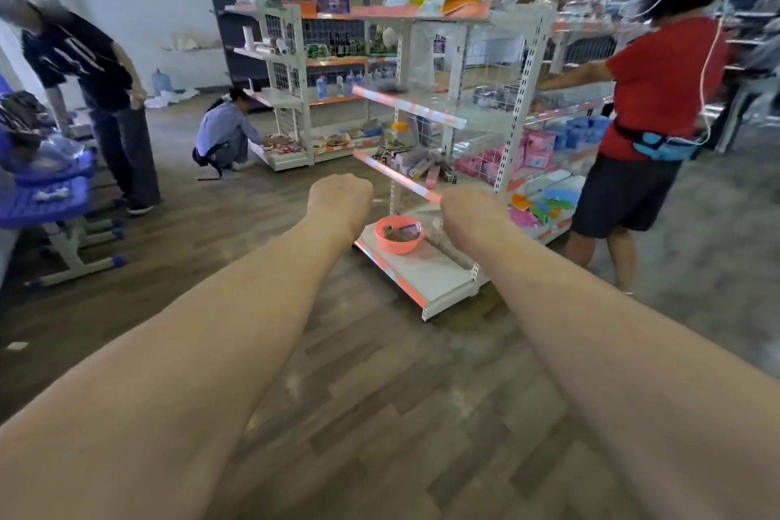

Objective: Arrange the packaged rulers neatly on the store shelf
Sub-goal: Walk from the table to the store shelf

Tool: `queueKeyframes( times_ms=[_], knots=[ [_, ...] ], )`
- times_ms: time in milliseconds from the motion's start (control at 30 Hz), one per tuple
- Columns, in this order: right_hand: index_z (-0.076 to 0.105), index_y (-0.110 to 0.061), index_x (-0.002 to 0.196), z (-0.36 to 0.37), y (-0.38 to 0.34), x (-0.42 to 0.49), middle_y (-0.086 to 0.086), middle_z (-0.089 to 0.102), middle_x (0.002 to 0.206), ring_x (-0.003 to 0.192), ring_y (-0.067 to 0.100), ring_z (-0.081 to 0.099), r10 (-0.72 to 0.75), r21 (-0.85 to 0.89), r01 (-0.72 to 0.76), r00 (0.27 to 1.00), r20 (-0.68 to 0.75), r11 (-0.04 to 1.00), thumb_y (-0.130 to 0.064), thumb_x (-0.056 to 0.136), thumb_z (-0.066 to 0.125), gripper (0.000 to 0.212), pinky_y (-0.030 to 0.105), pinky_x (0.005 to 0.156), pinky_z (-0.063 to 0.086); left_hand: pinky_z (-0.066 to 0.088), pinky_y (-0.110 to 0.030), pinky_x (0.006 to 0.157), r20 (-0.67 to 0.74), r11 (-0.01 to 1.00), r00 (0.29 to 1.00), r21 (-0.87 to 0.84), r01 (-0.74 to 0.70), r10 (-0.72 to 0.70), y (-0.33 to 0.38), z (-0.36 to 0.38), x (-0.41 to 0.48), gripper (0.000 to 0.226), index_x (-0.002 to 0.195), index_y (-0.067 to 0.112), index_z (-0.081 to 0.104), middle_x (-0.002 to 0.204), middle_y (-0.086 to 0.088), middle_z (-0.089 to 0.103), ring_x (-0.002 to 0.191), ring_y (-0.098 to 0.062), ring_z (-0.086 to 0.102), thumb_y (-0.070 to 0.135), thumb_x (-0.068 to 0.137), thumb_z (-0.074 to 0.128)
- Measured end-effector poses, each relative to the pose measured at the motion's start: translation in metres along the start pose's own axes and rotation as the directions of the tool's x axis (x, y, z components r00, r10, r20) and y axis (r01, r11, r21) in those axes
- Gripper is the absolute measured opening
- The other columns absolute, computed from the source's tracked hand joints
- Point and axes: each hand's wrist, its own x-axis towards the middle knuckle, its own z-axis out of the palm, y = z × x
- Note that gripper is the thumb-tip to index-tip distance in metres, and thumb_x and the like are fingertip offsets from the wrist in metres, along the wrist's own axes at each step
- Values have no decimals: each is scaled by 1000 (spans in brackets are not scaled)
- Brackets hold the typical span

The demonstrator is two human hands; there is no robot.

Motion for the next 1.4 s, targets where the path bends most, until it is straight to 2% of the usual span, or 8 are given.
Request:
queueKeyframes(
  times_ms=[133,233,500,700,833,1067,1233,1400],
  knots=[
    [57,-1,120,9,10,25,15,60,119,111,32,58,55,11,-55,998,26,998,1,92,41,33,38,85,46,47,-38,85,-17,999,999,-26,-41,40,7,11,33,35,122,4,58,124,-17,59,116,-36,55,-3,91,44],
    [53,0,124,20,21,49,17,60,121,114,34,56,77,5,-77,997,25,997,3,92,39,36,39,87,46,47,-38,83,-18,998,998,-33,-53,52,14,23,62,35,120,4,59,123,-17,59,115,-35,55,-5,90,42],
    [59,0,115,55,59,136,18,62,115,107,34,59,114,-30,-113,993,29,993,6,89,42,31,36,74,43,47,-37,77,-28,993,993,-25,-112,111,40,51,166,33,115,4,61,115,-15,63,108,-34,59,-6,88,45],
    [60,1,112,75,94,204,19,64,113,106,36,60,139,3,-139,990,5,990,8,87,44,31,39,81,47,47,-37,76,-83,989,985,-14,-150,149,61,62,246,34,118,2,58,118,-17,61,109,-35,59,-8,88,45],
    [61,1,110,87,113,242,20,64,109,103,37,60,146,14,-146,989,7,989,10,85,43,32,38,75,45,47,-38,79,-83,986,984,-48,-162,157,73,67,286,37,121,2,55,118,-15,59,111,-35,57,-9,88,46],
    [60,0,108,105,135,297,20,64,109,101,37,60,157,22,-157,988,3,987,9,86,42,30,37,71,42,41,-34,71,-62,985,984,-49,-168,165,80,78,345,33,114,5,60,114,-13,63,107,-34,59,-9,86,49],
    [60,0,109,111,144,335,19,64,108,101,36,61,157,17,-157,988,-3,987,9,86,43,30,36,70,41,46,-38,74,-78,982,983,-69,-173,167,79,80,387,32,112,5,59,113,-15,62,106,-35,59,-10,85,49],
    [61,0,110,115,148,382,19,63,110,102,36,61,203,1,-203,979,0,979,10,84,45,32,38,74,45,44,-36,69,-106,979,975,-53,-199,193,73,90,440,33,112,4,59,108,-13,63,102,-34,61,-10,84,51]
  ],
)
